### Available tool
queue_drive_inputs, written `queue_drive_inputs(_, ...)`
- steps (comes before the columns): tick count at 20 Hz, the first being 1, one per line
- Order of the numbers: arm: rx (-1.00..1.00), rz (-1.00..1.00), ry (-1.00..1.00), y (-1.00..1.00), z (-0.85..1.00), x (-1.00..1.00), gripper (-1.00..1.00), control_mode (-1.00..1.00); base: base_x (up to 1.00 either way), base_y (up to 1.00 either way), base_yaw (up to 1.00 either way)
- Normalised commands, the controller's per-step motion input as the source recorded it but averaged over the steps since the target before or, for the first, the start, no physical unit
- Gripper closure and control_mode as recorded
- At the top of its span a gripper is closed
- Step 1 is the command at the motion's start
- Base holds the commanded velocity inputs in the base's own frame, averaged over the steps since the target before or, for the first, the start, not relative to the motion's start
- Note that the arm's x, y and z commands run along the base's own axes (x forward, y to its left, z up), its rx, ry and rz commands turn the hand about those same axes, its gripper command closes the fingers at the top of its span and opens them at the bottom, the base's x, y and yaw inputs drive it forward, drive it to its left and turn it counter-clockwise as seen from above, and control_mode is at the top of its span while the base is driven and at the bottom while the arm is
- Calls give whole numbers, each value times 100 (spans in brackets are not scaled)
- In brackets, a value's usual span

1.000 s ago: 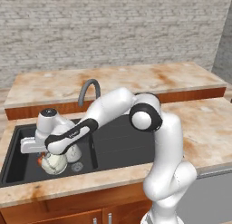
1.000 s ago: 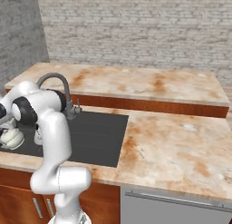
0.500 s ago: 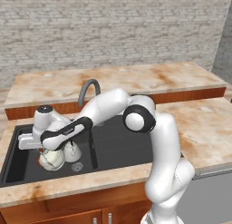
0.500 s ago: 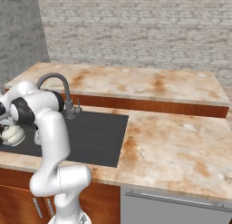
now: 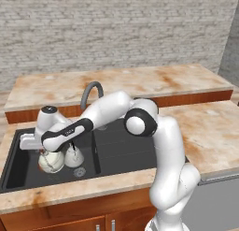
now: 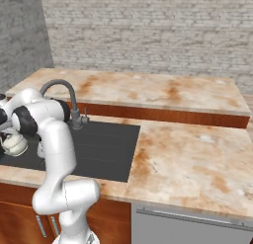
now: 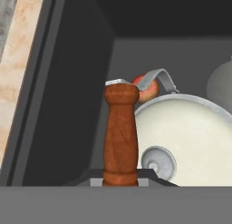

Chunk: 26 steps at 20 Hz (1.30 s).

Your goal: Pick the kettle and kettle and place them in the sink. Then turn on the water.

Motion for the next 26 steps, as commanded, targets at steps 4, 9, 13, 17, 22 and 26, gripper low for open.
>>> queue_drive_inputs(4,13,0,0,0,-9,5,100,-100,0,0,0)
queue_drive_inputs(9,12,0,0,0,-19,0,100,-100,0,0,0)
queue_drive_inputs(13,6,0,0,0,-16,0,100,-100,0,0,0)
queue_drive_inputs(17,5,0,0,0,-22,0,100,-100,0,0,0)
queue_drive_inputs(22,5,0,1,0,-12,0,100,-100,0,0,0)
queue_drive_inputs(26,0,0,1,0,-1,0,100,-100,0,0,0)
